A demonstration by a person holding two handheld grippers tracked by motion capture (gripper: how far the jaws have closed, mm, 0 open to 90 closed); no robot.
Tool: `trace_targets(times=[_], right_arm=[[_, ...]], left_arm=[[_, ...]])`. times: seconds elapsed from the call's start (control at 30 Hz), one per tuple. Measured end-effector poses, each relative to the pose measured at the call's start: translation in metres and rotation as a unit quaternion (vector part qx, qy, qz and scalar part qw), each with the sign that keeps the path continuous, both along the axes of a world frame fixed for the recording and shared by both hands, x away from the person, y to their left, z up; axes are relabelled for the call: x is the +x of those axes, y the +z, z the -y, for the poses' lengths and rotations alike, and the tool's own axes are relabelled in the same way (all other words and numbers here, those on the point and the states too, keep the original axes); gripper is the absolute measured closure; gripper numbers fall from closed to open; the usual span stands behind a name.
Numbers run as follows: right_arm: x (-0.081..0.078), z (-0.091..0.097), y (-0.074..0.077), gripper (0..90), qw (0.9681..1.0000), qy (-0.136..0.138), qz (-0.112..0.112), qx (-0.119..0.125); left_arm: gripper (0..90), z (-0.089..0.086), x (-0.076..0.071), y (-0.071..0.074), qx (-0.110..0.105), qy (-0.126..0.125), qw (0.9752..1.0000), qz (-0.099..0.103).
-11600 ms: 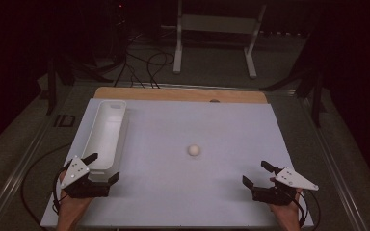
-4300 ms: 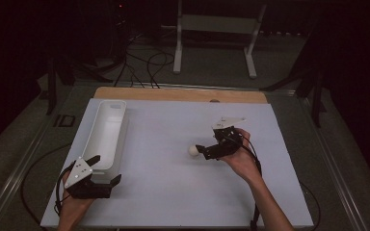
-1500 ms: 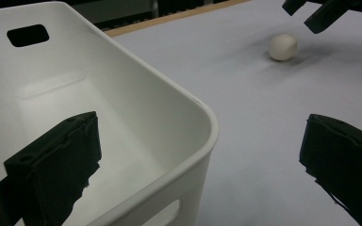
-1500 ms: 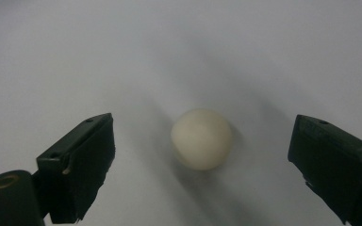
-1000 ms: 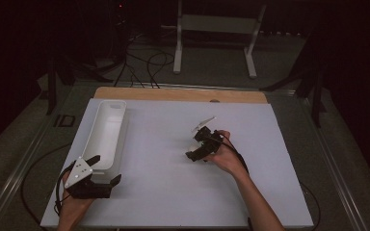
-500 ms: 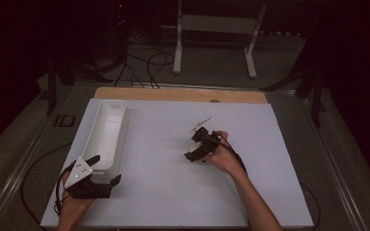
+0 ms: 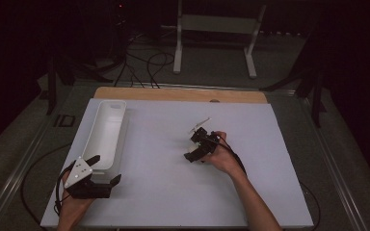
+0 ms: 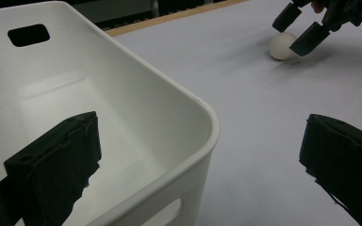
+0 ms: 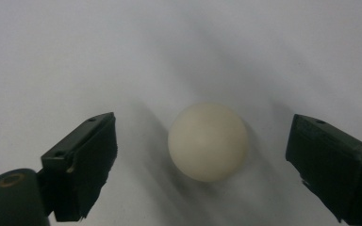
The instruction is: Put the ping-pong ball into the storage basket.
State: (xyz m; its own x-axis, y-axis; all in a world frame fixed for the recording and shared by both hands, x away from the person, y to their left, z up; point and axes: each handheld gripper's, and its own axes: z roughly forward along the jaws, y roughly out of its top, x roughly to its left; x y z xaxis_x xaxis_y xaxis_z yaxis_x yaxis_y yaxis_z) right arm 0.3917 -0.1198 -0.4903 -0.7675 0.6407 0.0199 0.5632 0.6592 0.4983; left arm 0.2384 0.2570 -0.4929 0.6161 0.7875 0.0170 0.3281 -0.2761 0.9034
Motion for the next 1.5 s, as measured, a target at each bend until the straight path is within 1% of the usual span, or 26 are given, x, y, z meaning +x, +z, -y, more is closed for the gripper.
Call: trace_targets(times=[0.1,0.17,0.47,0.6,0.73,0.9,1.0,1.5], right_arm=[[0.0001,-0.0009,-0.0012,13.2,1.0,0.001,0.0,-0.005],[0.0001,-0.0012,-0.0015,14.0,1.0,-0.001,-0.001,-0.005],[0.0013,-0.0016,-0.0041,32.1,0.9999,-0.008,-0.004,-0.011],[0.002,-0.0018,-0.0056,38.4,0.9998,-0.008,-0.006,-0.017],[0.0022,-0.0026,-0.0061,43.1,0.9998,-0.007,-0.008,-0.015],[0.0023,-0.0036,-0.0074,49.2,0.9997,-0.007,-0.008,-0.022],[0.0025,-0.0034,-0.0072,49.8,0.9997,-0.009,-0.007,-0.023],[-0.003,-0.0034,-0.0024,50.2,0.9993,0.001,-0.006,-0.036]], left_arm=[[0.2,0.0,0.0,0.0,0.0,0.0,1.0,0.0],[0.2,0.0,0.0,0.0,0.0,0.0,1.0,0.0],[0.2,0.0,0.0001,0.0,0.0,0.0,1.0,0.0],[0.1,0.0001,0.0001,-0.0001,0.0,0.001,1.0,0.0],[0.2,0.0,0.0002,-0.0001,0.0,0.0,1.0,0.0],[0.1,0.0,0.0002,-0.0001,0.0,0.0,1.0,0.0],[0.2,-0.0001,0.0003,-0.0001,0.0,0.0,1.0,0.0],[0.1,0.0,0.0003,-0.0001,0.001,0.001,1.0,0.001]])
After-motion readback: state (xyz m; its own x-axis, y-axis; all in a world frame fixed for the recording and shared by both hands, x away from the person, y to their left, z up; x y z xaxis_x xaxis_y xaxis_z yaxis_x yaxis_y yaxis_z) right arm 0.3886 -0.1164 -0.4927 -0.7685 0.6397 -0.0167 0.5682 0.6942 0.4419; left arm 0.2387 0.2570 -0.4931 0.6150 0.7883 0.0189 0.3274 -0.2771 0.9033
